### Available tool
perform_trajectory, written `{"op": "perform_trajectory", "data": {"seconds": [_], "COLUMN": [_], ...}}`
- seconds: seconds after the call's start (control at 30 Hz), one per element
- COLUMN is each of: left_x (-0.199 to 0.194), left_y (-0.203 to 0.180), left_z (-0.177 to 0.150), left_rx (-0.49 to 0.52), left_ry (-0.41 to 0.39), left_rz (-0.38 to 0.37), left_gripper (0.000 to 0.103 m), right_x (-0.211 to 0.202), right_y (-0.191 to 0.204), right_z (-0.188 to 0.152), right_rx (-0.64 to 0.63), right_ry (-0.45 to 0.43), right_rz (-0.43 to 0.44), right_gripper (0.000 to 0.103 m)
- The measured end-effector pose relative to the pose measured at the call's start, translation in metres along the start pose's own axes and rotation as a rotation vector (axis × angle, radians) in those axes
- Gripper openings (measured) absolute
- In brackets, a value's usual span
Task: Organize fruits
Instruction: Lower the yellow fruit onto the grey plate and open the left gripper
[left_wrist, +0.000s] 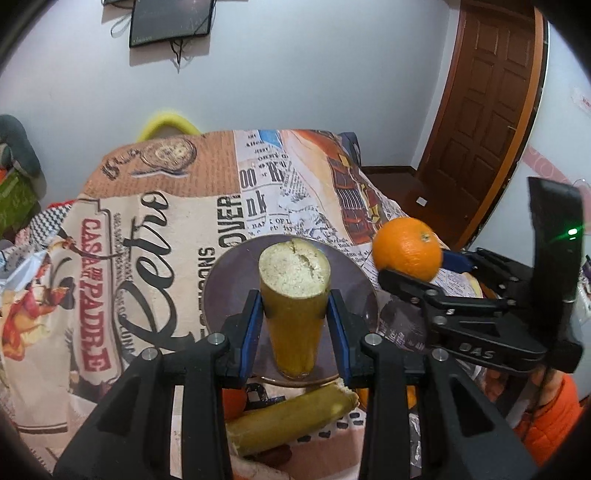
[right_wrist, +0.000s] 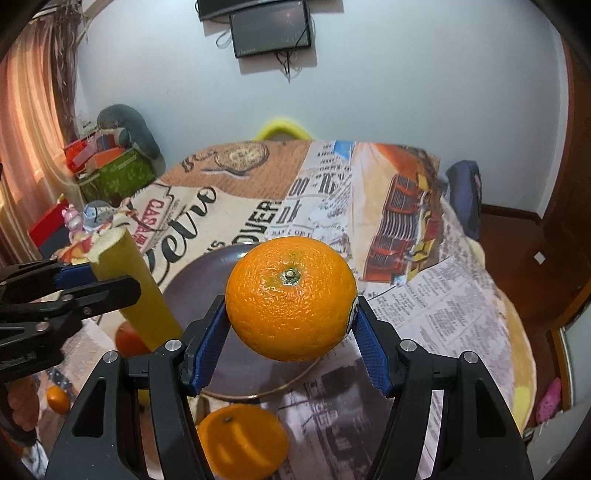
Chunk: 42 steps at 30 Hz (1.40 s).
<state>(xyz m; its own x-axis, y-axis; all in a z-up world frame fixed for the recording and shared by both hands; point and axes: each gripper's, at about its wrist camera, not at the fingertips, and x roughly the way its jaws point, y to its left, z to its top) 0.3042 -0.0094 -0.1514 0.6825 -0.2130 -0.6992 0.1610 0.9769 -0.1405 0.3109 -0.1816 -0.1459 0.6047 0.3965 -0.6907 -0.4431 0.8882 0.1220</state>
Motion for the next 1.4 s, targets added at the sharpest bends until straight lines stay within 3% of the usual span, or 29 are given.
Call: {"op": "perform_trajectory", "data": {"seconds": [0.23,0.83,1.0,1.17,1.4], "left_x": [0.026,0.066,0.064,0.043,-0.005], "left_y": [0.013,0.030,0.038,0.040,0.036], "left_z": [0.006,0.021,0.018,0.018,0.015], "left_rx": [-0.004,-0.025,-0.062,-0.069,-0.058], "left_ry": [0.053,0.099,0.110,0.085,0.023], "left_rz": [0.009,0.040,0.040,0.062,0.099], "left_gripper": [0.035,0.035,0.035,0.036,0.046], "right_x": [0.033,0.092,0.078,0.050,-0.009], "right_y": [-0.003,-0.003,-0.005,-0.004,0.008], "right_z": [0.003,0.012,0.016,0.017,0.011], "right_rx": [-0.034,-0.110,-0.087,-0.071,-0.061], "right_ry": [0.059,0.201,0.154,0.115,0.031], "right_rz": [-0.012,0.012,0.024,0.026,0.010], "right_gripper": [0.062,0.064,0.072,0.073,0.073]}}
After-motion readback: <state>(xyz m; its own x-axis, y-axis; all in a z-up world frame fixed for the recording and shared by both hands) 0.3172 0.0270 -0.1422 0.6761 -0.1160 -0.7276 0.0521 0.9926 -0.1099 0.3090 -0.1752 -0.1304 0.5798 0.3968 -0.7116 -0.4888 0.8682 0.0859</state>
